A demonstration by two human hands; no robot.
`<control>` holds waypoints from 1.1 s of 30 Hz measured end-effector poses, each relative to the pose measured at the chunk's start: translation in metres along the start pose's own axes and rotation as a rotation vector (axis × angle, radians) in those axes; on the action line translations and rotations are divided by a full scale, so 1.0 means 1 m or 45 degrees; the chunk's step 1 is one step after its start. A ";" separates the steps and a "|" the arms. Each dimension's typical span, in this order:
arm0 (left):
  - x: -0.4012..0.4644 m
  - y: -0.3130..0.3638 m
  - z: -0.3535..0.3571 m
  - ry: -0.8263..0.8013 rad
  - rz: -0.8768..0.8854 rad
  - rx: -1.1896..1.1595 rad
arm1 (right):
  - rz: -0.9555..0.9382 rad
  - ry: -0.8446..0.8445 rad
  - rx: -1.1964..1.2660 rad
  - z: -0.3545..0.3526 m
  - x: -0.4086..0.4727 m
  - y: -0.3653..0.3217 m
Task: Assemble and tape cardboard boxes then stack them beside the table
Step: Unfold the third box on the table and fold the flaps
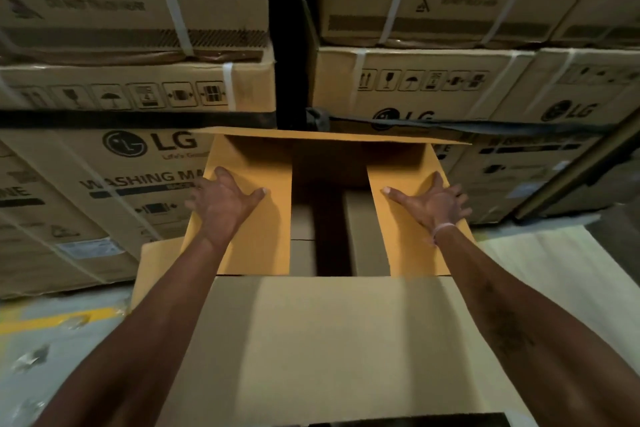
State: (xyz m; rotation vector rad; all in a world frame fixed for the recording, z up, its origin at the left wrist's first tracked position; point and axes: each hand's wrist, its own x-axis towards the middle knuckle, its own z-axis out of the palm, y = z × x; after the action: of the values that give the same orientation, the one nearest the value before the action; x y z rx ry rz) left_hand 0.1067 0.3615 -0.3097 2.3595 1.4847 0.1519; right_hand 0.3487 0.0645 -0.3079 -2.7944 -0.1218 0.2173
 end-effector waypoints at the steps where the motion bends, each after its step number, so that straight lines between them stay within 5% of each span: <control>1: -0.005 0.013 0.001 0.003 0.022 -0.012 | 0.013 0.012 0.000 -0.010 0.003 0.013; 11: -0.118 0.225 0.046 -0.074 0.371 -0.035 | 0.295 0.166 0.120 -0.118 0.027 0.240; 21: -0.254 0.372 0.158 -0.329 0.630 -0.044 | 0.526 0.016 0.168 -0.183 0.059 0.473; 33: -0.307 0.422 0.226 -0.351 0.641 0.150 | 0.468 -0.040 0.156 -0.193 0.112 0.560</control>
State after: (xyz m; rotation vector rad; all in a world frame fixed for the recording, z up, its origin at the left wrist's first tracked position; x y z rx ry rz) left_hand 0.3913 -0.1298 -0.3463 2.6735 0.7770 -0.1388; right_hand 0.5232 -0.5119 -0.3305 -2.6701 0.3881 0.3436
